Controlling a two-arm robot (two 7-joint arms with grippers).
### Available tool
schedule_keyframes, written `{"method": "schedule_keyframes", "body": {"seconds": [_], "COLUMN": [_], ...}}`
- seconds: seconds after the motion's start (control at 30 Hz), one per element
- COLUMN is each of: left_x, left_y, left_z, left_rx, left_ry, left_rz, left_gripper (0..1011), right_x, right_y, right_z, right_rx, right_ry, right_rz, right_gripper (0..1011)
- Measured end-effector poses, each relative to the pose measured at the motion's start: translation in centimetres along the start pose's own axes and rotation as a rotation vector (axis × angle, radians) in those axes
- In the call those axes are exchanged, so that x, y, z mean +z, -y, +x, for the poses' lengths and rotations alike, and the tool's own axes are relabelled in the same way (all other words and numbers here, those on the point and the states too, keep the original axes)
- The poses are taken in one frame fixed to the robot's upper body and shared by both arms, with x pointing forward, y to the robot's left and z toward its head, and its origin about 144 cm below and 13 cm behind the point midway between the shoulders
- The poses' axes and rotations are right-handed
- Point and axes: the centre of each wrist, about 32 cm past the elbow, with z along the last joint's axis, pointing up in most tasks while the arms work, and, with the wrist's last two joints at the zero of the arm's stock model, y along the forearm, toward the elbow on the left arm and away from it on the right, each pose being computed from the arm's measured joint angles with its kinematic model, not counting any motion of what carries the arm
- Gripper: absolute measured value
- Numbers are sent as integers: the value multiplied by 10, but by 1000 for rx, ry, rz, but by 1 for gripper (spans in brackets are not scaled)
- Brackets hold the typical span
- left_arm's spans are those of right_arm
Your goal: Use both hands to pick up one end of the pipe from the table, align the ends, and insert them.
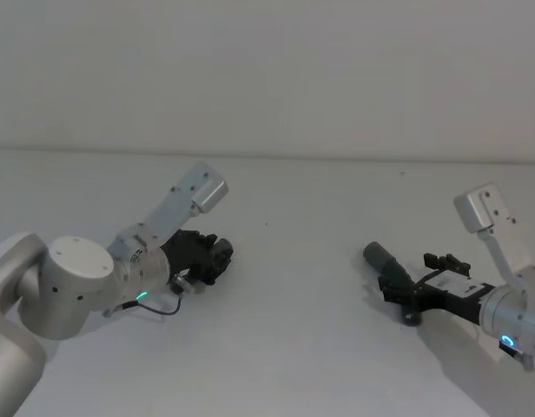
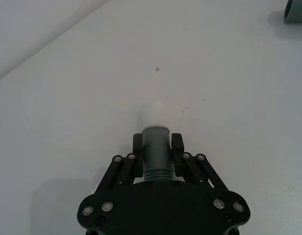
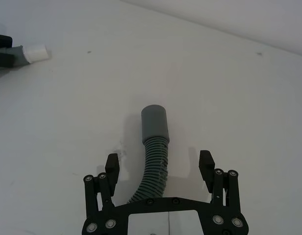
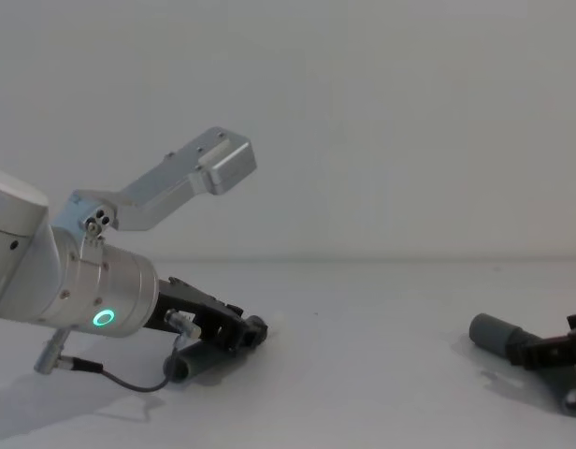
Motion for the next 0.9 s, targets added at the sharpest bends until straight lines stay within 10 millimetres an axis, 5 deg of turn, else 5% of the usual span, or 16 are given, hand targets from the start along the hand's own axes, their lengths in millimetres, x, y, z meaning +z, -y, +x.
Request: {"method": "schedule_keyframes", "body": {"seconds": [0.9], "left_x": [0], "left_y": [0], "left_z": [0], "left_rx": [0], "left_ry": [0], "left_rz": [0], "left_gripper": [330], "right_x": [6], "right_y": [-3], "right_z": [-2], "right_rx": [26], "right_ry": [-20], "right_rz": [-53], "right_gripper": [1001]}}
